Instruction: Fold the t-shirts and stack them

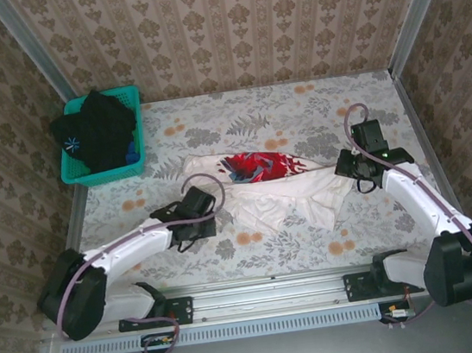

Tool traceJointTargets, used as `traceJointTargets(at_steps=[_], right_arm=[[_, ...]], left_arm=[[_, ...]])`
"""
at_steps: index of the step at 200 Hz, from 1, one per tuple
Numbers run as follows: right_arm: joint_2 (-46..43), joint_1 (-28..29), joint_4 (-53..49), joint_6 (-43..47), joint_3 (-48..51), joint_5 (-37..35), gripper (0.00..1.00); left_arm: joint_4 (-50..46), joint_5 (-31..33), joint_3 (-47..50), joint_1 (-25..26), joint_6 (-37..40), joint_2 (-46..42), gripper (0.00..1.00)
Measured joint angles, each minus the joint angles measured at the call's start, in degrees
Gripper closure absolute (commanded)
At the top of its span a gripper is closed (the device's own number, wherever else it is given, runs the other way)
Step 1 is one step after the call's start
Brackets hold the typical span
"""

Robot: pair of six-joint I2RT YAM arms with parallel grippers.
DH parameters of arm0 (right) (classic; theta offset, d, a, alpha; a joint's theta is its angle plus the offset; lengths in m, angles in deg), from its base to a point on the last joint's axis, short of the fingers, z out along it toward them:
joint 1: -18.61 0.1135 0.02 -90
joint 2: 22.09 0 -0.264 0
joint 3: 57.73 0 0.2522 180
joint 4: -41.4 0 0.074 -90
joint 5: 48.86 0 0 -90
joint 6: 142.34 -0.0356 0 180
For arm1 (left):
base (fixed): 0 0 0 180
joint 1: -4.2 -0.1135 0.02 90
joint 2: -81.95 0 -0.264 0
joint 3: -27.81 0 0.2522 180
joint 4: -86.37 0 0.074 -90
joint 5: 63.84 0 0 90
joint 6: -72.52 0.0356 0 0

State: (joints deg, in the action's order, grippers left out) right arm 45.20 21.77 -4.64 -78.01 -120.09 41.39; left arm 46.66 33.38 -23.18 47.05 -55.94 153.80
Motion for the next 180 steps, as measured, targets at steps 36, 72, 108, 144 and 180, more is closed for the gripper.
traceJointTargets(at_steps=[36, 72, 108, 144, 180], right_arm=[[-9.1, 1.9, -6.3, 0.1, -5.1, 1.7, 1.00], [-12.5, 6.8, -8.6, 0.7, -20.7, 1.9, 1.00], [0.1, 7.7, -11.4, 3.2, -41.7, -1.7, 1.00], [20.0, 7.1, -17.9, 6.4, -72.8, -5.9, 1.00], [37.5, 3.6, -23.3, 8.8, -107.1, -7.6, 1.00]], left_arm=[[-12.0, 7.2, -16.3, -6.2, 6.8, -15.0, 1.00], [-11.3, 13.0, -38.8, -10.8, 19.5, -18.5, 1.00], [-7.1, 7.6, -62.4, -20.8, 30.9, 0.3, 1.00], [-7.4, -2.7, -100.1, -28.0, 38.3, 30.2, 1.00], [-4.0, -11.4, -129.7, -31.2, 41.6, 50.4, 1.00]])
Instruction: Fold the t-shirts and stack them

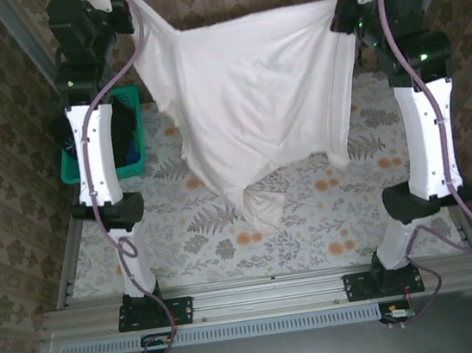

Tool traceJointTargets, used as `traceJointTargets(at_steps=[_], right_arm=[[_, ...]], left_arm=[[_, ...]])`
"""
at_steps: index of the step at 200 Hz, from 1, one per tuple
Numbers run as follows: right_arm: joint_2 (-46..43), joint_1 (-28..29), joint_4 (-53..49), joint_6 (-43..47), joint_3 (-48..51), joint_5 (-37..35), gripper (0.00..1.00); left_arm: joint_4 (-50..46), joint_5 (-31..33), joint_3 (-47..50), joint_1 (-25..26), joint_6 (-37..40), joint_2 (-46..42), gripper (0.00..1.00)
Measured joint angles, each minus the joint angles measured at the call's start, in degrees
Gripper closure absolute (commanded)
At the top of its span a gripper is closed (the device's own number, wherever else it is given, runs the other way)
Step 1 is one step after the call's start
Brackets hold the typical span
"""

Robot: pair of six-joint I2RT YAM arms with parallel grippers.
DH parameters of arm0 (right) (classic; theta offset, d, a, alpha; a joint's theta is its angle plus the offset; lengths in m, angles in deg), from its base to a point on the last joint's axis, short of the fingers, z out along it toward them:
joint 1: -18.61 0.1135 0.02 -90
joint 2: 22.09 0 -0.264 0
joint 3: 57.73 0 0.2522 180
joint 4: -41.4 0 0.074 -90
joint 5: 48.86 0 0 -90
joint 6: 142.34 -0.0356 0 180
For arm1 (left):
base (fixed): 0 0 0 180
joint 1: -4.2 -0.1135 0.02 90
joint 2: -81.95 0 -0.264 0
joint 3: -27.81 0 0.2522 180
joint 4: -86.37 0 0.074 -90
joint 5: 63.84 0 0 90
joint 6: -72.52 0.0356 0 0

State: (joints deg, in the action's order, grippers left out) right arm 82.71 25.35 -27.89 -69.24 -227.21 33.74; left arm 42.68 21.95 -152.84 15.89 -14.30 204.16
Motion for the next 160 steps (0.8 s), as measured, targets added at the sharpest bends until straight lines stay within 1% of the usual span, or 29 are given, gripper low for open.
traceJointTargets(at_steps=[11, 20, 35, 51, 63, 88, 99, 108, 122, 135, 148, 151, 160], right_arm=[[2.6, -2.0, -0.4, 0.0, -4.9, 0.6, 1.00], [3.4, -3.6, -0.4, -0.5, -6.3, 1.2, 1.00], [3.2, -5.5, -0.1, -1.2, -5.6, 1.8, 1.00], [0.8, -6.6, 2.7, -1.6, -0.3, 2.0, 1.00], [-0.6, -7.2, 3.9, -2.3, 1.9, 2.0, 1.00], [-3.1, -8.5, 7.1, -3.0, 3.9, 2.6, 1.00], [-5.7, -8.8, 9.1, -3.0, 7.0, 3.2, 1.00], [-8.5, -8.9, 10.9, -3.0, 10.4, 3.6, 1.00], [-14.0, -8.9, 13.7, -3.0, 17.8, 5.3, 1.00], [-20.1, -8.9, 16.7, -3.1, 27.5, 7.9, 1.00], [-27.7, -8.9, 20.1, -3.9, 40.5, 10.9, 1.00], [-30.0, -8.8, 21.5, -4.3, 45.0, 11.8, 1.00], [-35.3, -8.7, 23.7, -4.8, 55.3, 14.2, 1.00]], left_arm=[[2.2, -1.8, 2.4, -0.7, 0.1, -0.6, 1.00], [5.0, -2.6, 7.5, -1.2, 0.1, -2.8, 1.00], [9.0, -3.6, 17.6, -1.5, 0.2, -8.0, 1.00], [13.0, -4.0, 26.4, -1.7, 0.3, -13.3, 1.00], [14.1, -4.0, 26.6, -2.1, 0.3, -14.6, 1.00], [14.6, -3.5, 20.8, -3.9, 0.3, -15.1, 1.00], [15.5, -3.1, 21.8, -4.5, 0.2, -17.2, 1.00], [17.4, -2.8, 25.5, -4.7, 0.2, -20.6, 1.00], [20.9, -2.3, 36.6, -5.0, -0.1, -28.8, 1.00], [25.1, -2.0, 51.7, -5.2, -0.6, -38.9, 1.00], [31.8, -1.4, 72.0, -5.1, -2.3, -51.5, 1.00], [33.6, -1.1, 77.4, -5.0, -3.0, -55.0, 1.00], [35.8, -0.4, 90.2, -4.9, -4.8, -63.0, 1.00]])
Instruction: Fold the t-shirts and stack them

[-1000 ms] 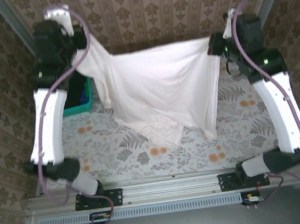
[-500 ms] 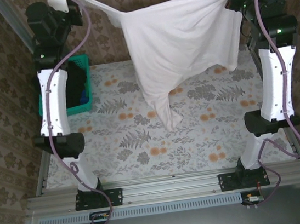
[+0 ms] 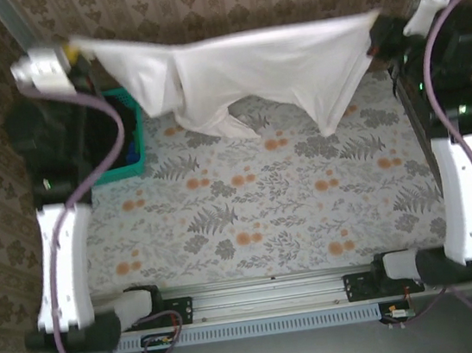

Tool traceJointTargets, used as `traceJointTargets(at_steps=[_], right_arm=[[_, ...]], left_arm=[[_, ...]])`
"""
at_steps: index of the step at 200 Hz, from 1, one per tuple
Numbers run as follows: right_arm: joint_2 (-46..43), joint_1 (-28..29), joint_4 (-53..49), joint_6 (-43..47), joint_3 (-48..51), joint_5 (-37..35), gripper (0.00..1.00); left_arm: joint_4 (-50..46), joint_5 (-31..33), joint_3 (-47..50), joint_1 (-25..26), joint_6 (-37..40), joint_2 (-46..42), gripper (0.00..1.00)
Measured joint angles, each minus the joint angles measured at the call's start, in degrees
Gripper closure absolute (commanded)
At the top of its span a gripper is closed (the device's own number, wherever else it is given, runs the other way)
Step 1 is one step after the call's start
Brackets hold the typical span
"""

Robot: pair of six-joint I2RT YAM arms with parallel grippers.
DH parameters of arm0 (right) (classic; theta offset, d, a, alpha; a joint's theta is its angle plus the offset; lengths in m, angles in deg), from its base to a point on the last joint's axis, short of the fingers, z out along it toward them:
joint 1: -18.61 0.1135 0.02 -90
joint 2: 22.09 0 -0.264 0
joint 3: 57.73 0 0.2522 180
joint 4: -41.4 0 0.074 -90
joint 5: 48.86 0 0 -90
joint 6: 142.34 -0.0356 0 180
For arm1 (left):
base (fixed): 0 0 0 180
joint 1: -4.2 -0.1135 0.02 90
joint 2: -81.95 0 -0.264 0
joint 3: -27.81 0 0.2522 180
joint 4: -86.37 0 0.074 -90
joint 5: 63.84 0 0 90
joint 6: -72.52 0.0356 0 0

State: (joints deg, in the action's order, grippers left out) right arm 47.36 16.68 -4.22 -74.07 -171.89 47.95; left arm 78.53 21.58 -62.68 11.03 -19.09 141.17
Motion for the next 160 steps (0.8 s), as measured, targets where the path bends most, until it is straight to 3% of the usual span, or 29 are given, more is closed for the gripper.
traceJointTargets(at_steps=[15, 32, 47, 66, 85, 96, 111, 128, 160], right_arm=[[-7.3, 1.0, 0.9, -1.3, 15.6, 2.4, 1.00], [-12.5, 2.8, 0.6, -2.4, 30.5, 3.2, 1.00], [-14.5, 3.8, -2.0, -3.0, 40.4, 3.3, 1.00], [-14.6, 3.8, -7.2, -3.6, 48.5, 2.9, 0.93], [-14.7, 3.8, -12.0, -4.2, 50.9, 2.7, 0.78], [-14.9, 3.9, -13.5, -4.7, 50.8, 2.5, 0.64], [-15.8, 3.9, -15.9, -4.5, 49.7, 1.7, 0.57], [-17.8, 3.9, -18.3, -4.4, 47.4, 0.7, 0.46], [-21.3, 5.2, -19.0, -4.5, 43.4, 0.0, 0.46]], left_arm=[[1.6, 1.7, 18.9, 1.7, -3.7, -11.8, 1.00], [-0.8, 3.4, 34.0, 5.9, -7.2, -20.0, 1.00], [-6.1, 4.7, 41.6, 11.2, -9.7, -22.7, 1.00], [-12.6, 6.2, 47.1, 19.1, -12.4, -23.1, 0.99], [-17.5, 8.1, 49.6, 24.5, -15.0, -23.5, 0.73], [-19.3, 8.8, 50.1, 25.3, -16.3, -23.9, 0.51], [-21.2, 9.7, 50.2, 25.4, -18.0, -25.1, 0.38], [-23.4, 11.0, 50.1, 25.4, -19.3, -27.8, 0.39], [-25.2, 14.8, 49.5, 25.3, -18.1, -33.0, 0.34]])
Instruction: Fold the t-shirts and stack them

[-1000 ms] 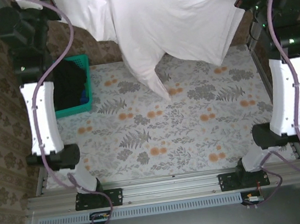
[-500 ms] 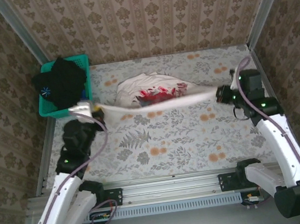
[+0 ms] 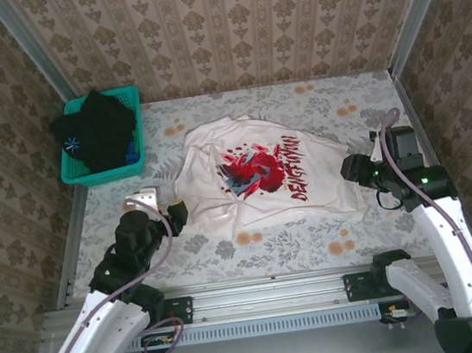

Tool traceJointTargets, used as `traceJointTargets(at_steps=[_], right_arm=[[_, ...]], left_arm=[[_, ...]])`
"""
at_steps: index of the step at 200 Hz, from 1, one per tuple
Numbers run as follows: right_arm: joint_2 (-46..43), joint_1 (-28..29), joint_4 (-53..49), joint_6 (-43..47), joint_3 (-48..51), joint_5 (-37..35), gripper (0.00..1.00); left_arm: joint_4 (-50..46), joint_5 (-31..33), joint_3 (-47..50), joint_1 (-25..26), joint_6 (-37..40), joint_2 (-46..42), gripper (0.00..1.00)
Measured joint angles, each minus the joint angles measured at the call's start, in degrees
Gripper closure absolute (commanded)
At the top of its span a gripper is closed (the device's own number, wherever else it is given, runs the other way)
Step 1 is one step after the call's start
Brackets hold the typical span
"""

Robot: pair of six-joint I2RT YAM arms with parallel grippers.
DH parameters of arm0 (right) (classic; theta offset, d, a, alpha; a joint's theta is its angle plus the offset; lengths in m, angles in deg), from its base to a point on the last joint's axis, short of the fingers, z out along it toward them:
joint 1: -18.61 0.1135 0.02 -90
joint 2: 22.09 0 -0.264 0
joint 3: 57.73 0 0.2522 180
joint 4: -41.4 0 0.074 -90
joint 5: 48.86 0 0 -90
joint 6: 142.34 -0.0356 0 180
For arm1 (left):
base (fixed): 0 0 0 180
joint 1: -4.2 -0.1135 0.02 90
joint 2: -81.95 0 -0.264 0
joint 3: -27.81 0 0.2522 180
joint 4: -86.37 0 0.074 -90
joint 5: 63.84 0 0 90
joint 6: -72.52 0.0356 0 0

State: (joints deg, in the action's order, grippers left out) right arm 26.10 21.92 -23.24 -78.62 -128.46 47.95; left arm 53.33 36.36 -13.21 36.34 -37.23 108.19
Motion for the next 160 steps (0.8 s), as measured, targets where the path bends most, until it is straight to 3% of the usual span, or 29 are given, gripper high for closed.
traceJointTargets(at_steps=[15, 28, 37, 63, 73, 91, 115, 139, 160], right_arm=[[0.9, 2.3, 2.8, -0.8, -0.1, 0.0, 0.45], [5.7, 4.9, 6.4, -1.4, -0.4, -0.2, 0.46], [12.0, 6.1, 9.6, -1.6, -1.3, -0.2, 0.46], [34.5, 6.2, 15.1, -0.8, -9.3, -4.3, 0.52], [42.5, 4.8, 16.4, -0.5, -13.0, -5.6, 0.55], [52.3, 0.8, 17.8, 0.0, -17.8, -6.7, 0.55], [61.1, -5.5, 18.6, 0.6, -23.4, -6.7, 0.56], [66.0, -10.4, 19.9, 0.6, -25.9, -3.7, 0.59], [67.3, -12.3, 20.9, 0.4, -25.8, -1.6, 0.54]], left_arm=[[2.7, 0.1, -2.3, -0.9, 0.8, 5.0, 0.32], [4.7, -1.2, -7.7, -2.3, 1.5, 16.6, 0.33], [6.5, -2.4, -13.6, -3.1, 2.0, 27.5, 0.37], [13.1, -7.6, -31.2, -4.7, 4.3, 56.7, 0.37], [13.7, -10.1, -36.2, -5.7, 4.7, 64.8, 0.42], [13.6, -13.3, -42.8, -7.9, 5.2, 76.4, 0.42], [13.3, -16.2, -41.5, -9.9, 5.3, 81.7, 0.42], [12.9, -17.4, -36.1, -10.1, 5.4, 81.3, 0.44], [14.9, -17.7, -31.1, -10.1, 5.2, 78.9, 0.44]])
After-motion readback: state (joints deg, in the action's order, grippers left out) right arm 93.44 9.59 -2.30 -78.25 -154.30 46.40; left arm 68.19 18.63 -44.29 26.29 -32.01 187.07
